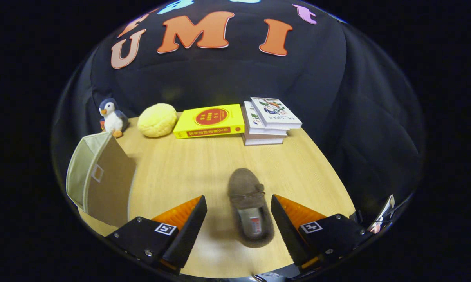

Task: Open the storage box then place both shoes into the box .Put the left shoe in first, then the right shoe, with the right side of both shoes facing outward in a uniform manner.

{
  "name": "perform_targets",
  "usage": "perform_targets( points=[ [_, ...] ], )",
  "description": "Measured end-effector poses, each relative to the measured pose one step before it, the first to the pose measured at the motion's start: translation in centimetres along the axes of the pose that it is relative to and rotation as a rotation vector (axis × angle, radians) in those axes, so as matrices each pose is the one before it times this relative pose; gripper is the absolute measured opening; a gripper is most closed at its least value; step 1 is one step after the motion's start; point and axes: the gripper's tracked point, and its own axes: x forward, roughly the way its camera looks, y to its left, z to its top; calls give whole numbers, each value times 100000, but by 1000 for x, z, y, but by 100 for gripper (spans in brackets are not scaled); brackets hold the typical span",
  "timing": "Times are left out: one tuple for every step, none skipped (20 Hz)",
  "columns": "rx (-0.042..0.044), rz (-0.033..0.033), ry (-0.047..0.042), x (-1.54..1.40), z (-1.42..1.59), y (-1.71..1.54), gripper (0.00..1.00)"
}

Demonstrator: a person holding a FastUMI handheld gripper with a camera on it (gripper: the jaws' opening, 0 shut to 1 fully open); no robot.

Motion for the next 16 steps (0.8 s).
perform_targets(
  points=[
    [-53, 220, 1445, 960, -794, -1119, 99],
    [-29, 730, 2106, 855, -919, -707, 98],
    [-43, 1168, 2239, 771, -1020, -603, 97],
    [-405, 1181, 1692, 784, -713, -435, 96],
    [-891, 581, 962, 710, -519, -375, 93],
    [-1132, 373, 1082, 807, -429, -284, 92],
    [-799, 716, 413, 910, -211, -130, 88],
    [-148, 1271, 397, 855, -44, 54, 85],
    [-238, 1456, 364, 725, -78, 261, 80],
    [-742, 485, 662, 864, 8, 109, 76],
    [-1039, 460, 506, 752, -100, 77, 68],
    [-221, 604, 784, 692, -80, 253, 64],
    [813, 1873, 2004, 739, -309, 457, 53],
    [1378, 120, 2844, 468, -579, 251, 46],
    [1065, -3025, 43, 188, 230, -831, 31],
    [3069, -323, 800, 123, 32, -4, 17]
  ],
)
